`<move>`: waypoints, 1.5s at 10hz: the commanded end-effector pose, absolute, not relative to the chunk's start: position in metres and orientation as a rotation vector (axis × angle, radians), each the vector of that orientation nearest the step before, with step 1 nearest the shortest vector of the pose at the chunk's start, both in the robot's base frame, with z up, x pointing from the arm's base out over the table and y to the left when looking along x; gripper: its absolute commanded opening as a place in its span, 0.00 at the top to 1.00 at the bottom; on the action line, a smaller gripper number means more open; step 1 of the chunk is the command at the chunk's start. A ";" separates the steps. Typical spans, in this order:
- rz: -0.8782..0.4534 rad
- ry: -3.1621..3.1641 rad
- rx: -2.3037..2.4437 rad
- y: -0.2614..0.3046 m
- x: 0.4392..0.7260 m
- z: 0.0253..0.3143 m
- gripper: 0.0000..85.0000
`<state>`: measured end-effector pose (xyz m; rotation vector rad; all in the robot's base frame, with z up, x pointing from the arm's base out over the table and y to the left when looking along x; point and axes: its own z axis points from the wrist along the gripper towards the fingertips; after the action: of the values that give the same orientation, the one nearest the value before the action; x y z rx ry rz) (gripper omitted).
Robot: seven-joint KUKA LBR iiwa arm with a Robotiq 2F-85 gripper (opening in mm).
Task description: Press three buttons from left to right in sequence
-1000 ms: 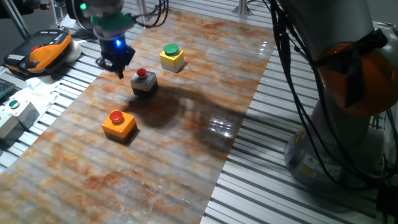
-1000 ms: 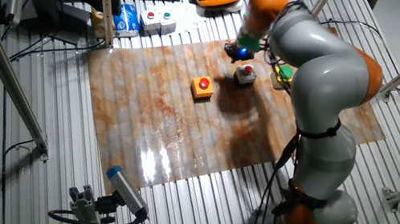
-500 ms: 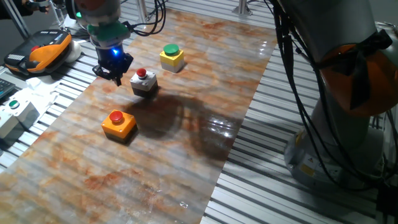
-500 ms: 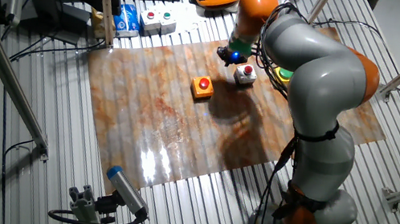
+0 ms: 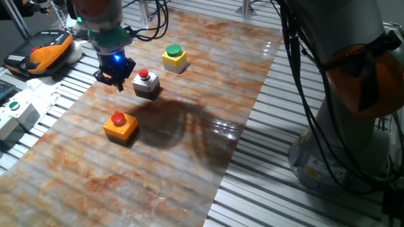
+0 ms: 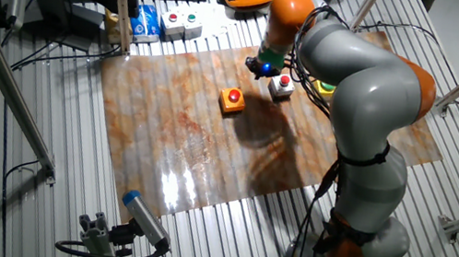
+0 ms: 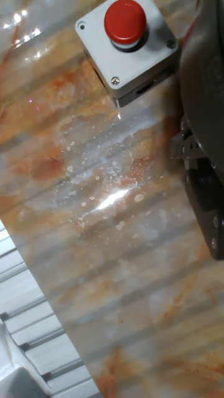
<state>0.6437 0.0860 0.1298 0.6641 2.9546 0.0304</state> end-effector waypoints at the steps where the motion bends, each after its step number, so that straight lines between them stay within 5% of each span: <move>1: 0.027 2.954 0.664 0.087 0.642 0.131 1.00; 15: -0.049 2.945 0.716 0.114 0.641 0.137 1.00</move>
<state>0.6409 0.1138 0.1373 0.7164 2.9448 -0.0491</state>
